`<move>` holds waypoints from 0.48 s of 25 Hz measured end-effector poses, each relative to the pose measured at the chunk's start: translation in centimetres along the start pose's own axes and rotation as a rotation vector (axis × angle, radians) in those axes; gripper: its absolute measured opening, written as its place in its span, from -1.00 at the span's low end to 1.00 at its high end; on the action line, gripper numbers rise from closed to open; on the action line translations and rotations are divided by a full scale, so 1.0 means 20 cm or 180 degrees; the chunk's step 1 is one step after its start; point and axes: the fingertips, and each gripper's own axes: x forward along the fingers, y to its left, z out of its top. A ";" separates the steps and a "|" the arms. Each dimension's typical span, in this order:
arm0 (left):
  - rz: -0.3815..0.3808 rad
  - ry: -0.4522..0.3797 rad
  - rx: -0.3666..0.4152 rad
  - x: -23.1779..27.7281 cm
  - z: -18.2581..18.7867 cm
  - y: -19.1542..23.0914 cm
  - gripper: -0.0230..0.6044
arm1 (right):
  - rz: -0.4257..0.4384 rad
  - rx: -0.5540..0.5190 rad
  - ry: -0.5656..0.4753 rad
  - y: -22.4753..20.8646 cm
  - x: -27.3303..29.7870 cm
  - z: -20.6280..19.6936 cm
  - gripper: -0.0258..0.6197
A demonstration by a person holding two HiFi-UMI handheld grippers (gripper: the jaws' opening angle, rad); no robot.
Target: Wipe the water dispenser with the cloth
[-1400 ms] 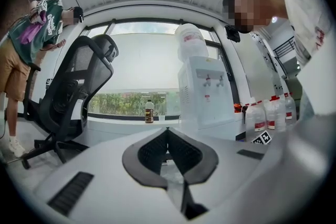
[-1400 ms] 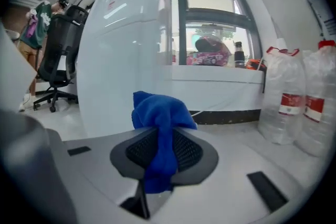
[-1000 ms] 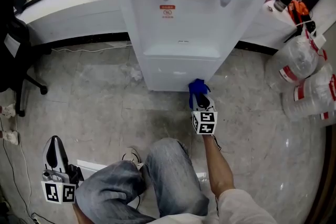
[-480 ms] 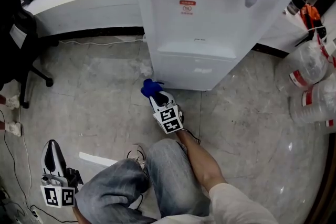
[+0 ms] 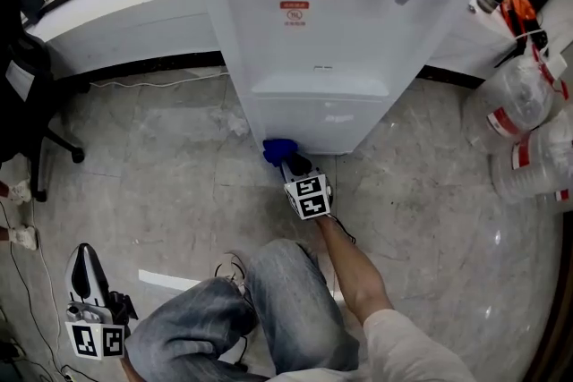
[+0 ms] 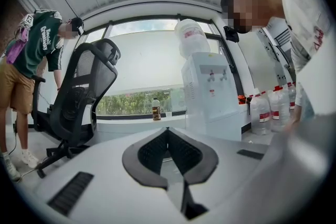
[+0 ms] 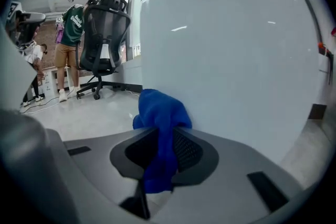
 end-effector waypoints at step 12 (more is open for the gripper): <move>-0.0263 0.0003 -0.0040 0.13 -0.02 -0.12 -0.89 | -0.1016 0.0344 0.0014 -0.78 -0.49 -0.19 -0.64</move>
